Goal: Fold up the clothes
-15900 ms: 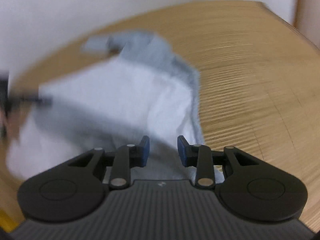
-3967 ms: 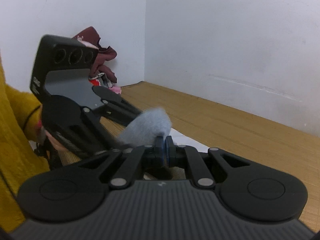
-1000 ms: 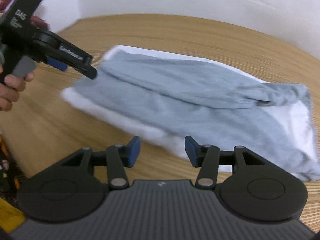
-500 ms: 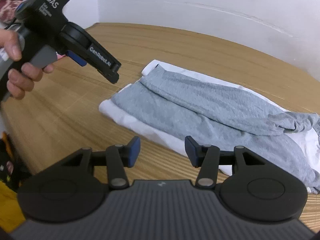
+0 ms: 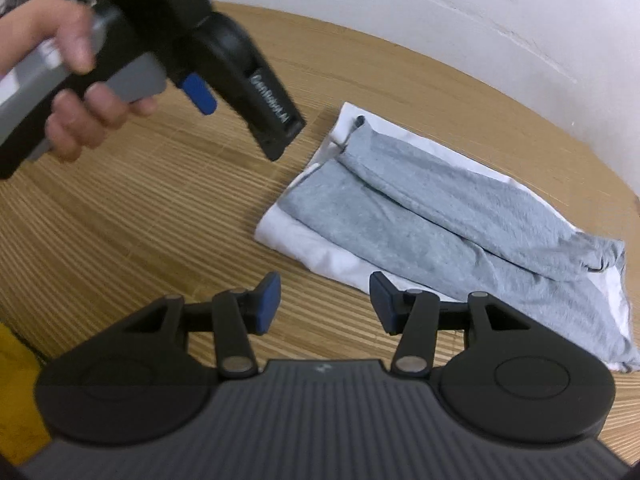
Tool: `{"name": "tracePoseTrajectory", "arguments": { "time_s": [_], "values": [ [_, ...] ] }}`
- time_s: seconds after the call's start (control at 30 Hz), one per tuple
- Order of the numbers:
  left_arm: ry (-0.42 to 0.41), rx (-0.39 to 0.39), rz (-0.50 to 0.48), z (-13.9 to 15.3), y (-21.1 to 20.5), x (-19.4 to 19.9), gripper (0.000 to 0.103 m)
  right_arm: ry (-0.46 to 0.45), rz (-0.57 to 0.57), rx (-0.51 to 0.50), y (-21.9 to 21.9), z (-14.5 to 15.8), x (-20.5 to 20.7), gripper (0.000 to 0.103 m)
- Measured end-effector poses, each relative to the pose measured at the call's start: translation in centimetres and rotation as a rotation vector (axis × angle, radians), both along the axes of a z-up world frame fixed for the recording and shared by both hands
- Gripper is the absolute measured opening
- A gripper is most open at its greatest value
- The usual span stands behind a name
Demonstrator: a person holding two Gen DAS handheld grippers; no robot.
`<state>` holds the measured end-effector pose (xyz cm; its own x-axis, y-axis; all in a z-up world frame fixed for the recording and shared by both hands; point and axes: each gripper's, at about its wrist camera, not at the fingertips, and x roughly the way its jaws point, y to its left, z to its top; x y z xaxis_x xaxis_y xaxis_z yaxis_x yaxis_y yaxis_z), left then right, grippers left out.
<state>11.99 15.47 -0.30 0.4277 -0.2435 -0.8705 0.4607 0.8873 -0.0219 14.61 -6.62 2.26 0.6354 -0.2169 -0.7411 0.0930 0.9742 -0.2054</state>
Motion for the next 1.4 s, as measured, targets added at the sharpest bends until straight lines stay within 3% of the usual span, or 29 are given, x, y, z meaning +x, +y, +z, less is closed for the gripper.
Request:
{"name": "tracePoseTrajectory", "arguments": {
  "time_s": [0.53, 0.73, 0.97, 1.17, 1.27, 1.33, 1.37, 1.4],
  "values": [
    [0.002, 0.025, -0.085, -1.6, 0.8, 3.8, 0.084, 0.036, -0.073, -0.001, 1.0, -1.5, 3.3, 0.052],
    [-0.015, -0.002, -0.161, -1.0, -1.4, 7.3, 0.084, -0.011, -0.097, 0.036, 0.3, -2.3, 5.3, 0.052],
    [0.037, -0.074, -0.231, -1.7, -5.6, 9.8, 0.084, -0.023, -0.098, 0.058, 0.0, -3.8, 6.2, 0.052],
    [0.086, -0.06, -0.271, -3.9, -8.8, 10.5, 0.084, -0.069, -0.119, 0.091, -0.5, -4.5, 6.1, 0.053],
    [0.04, -0.043, -0.307, -4.0, -9.8, 9.6, 0.075, -0.086, -0.142, 0.124, -0.9, -4.6, 5.9, 0.052],
    [0.018, -0.037, -0.33, -3.8, -10.0, 9.3, 0.043, -0.095, -0.158, 0.143, -1.1, -4.6, 5.8, 0.05],
    [0.038, -0.057, -0.338, -3.6, -9.9, 9.3, 0.032, -0.1, -0.167, 0.153, -1.2, -4.5, 5.7, 0.047],
    [0.062, -0.073, -0.327, -3.6, -9.9, 9.5, 0.021, -0.104, -0.175, 0.163, -1.3, -4.5, 5.6, 0.034]
  ]
}}
